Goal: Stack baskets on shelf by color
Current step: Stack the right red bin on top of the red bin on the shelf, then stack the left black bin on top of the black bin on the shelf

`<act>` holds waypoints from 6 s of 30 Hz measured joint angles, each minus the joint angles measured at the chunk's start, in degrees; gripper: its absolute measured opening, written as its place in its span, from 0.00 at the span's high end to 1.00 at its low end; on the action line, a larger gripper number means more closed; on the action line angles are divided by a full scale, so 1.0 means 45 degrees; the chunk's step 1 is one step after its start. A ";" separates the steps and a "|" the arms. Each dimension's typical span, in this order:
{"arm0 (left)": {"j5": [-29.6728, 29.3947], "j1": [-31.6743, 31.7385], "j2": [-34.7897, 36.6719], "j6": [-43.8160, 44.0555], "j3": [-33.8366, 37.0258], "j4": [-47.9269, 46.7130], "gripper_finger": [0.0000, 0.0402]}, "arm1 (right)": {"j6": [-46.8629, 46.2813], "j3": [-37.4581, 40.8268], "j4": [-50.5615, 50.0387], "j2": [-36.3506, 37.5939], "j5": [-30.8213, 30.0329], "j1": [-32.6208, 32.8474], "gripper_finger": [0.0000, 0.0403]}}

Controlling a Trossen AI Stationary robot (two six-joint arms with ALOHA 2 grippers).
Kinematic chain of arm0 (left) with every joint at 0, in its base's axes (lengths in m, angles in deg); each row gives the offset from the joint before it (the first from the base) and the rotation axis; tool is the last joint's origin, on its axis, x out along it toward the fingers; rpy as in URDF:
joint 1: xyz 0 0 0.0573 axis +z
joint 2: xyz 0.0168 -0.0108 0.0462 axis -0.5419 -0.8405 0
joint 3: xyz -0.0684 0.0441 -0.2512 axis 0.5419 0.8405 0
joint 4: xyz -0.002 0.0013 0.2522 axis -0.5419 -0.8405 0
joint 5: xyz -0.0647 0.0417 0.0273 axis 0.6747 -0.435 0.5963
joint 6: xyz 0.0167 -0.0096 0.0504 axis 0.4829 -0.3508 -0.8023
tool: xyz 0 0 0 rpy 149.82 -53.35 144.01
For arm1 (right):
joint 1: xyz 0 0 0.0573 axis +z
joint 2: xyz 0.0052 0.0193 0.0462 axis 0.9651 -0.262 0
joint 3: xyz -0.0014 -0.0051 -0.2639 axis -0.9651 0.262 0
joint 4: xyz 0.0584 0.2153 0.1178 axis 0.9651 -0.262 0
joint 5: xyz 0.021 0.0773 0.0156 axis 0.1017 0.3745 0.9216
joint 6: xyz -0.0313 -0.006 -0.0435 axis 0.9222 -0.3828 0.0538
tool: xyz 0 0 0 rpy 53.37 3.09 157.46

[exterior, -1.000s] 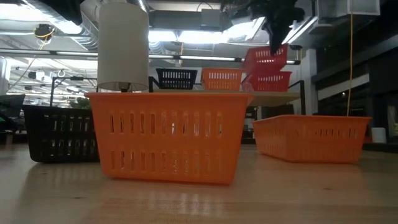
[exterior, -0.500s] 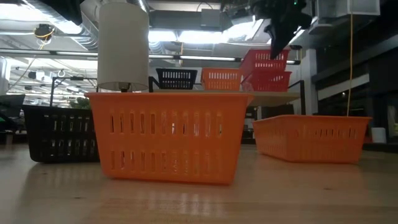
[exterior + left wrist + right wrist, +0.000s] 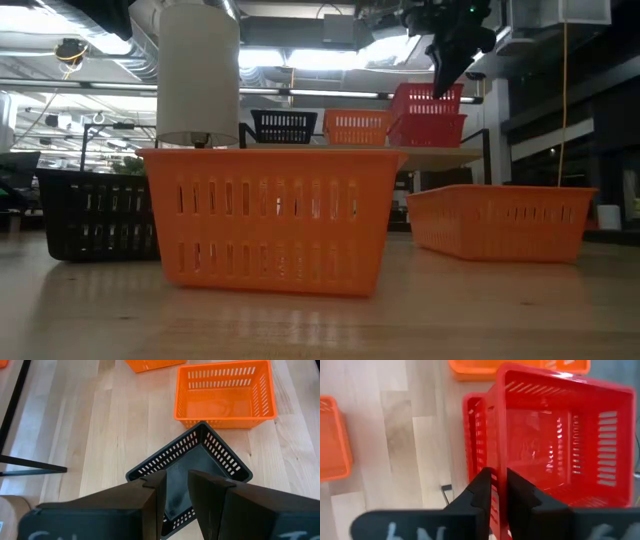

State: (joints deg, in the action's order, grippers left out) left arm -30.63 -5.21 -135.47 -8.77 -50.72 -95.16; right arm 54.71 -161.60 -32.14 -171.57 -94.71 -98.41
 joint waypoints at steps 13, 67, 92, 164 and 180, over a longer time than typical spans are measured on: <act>0.0000 0.0000 0.0000 0.0000 0.0000 0.0000 0.82 | -0.0853 0.0000 -0.0007 0.0000 0.0433 -0.0005 0.80; 0.0778 0.0212 -0.3378 0.1990 0.0000 0.3994 0.82 | -1.7930 -0.0015 -0.3635 0.0000 -0.0237 1.0493 0.67; 0.1914 0.0389 -0.6890 0.4903 0.0000 0.5135 0.82 | -1.7919 -0.0015 -0.2497 0.0000 -0.1842 1.1322 0.67; 0.6834 1.3785 -0.5563 -0.9689 -0.7689 -0.1853 1.00 | -1.7862 -0.0010 -0.2478 -0.0015 -0.3061 1.1319 0.67; 0.6086 1.3843 -0.6047 -0.9792 -0.7689 -0.1723 1.00 | -1.7846 -0.0005 -0.2461 -0.0015 -0.3027 1.1317 0.67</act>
State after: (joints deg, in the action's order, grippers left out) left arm -3.25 57.08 -162.68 -52.83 -85.32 -102.91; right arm -25.60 -161.62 -43.22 -171.64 -108.33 -47.48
